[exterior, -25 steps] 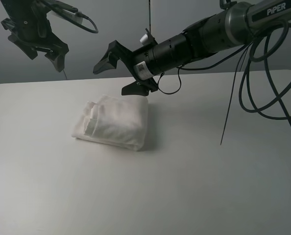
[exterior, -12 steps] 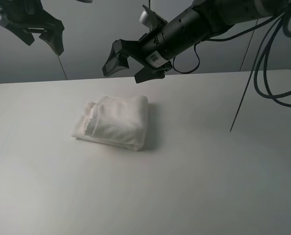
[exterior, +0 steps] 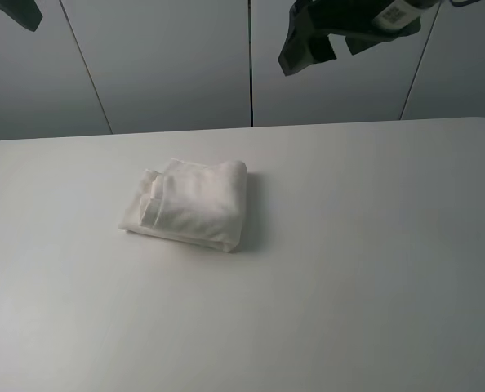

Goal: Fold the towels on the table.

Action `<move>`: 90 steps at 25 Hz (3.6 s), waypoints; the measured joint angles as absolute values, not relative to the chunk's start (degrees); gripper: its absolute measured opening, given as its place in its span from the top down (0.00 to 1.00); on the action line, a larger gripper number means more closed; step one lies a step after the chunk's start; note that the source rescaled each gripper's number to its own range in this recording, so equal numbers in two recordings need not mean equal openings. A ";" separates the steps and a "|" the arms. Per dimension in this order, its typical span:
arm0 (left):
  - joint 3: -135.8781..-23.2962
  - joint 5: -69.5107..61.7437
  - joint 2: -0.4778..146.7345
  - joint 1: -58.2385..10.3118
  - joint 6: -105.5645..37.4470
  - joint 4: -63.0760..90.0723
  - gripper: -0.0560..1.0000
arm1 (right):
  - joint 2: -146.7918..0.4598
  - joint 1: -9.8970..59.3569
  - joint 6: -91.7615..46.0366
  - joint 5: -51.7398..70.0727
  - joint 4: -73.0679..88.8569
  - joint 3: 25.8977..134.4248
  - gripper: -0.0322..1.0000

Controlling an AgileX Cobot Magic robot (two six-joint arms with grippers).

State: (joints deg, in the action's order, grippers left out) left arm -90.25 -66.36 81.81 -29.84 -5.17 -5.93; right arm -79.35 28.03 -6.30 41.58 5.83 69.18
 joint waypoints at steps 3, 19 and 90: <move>-83.82 -64.57 74.79 -29.84 -5.08 -4.27 0.00 | -71.06 28.03 -3.81 41.05 2.91 63.65 0.00; -44.53 -53.88 39.70 -29.84 -2.15 -1.25 0.00 | -26.17 28.03 -3.26 50.46 0.82 37.56 0.00; -29.35 -61.92 0.00 -8.77 5.86 0.00 0.00 | 0.06 3.58 -7.52 62.89 1.04 29.37 0.00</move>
State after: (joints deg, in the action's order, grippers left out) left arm -29.35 -61.92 0.00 -8.77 5.86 0.00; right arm 0.06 3.58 -7.52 62.89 1.04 29.37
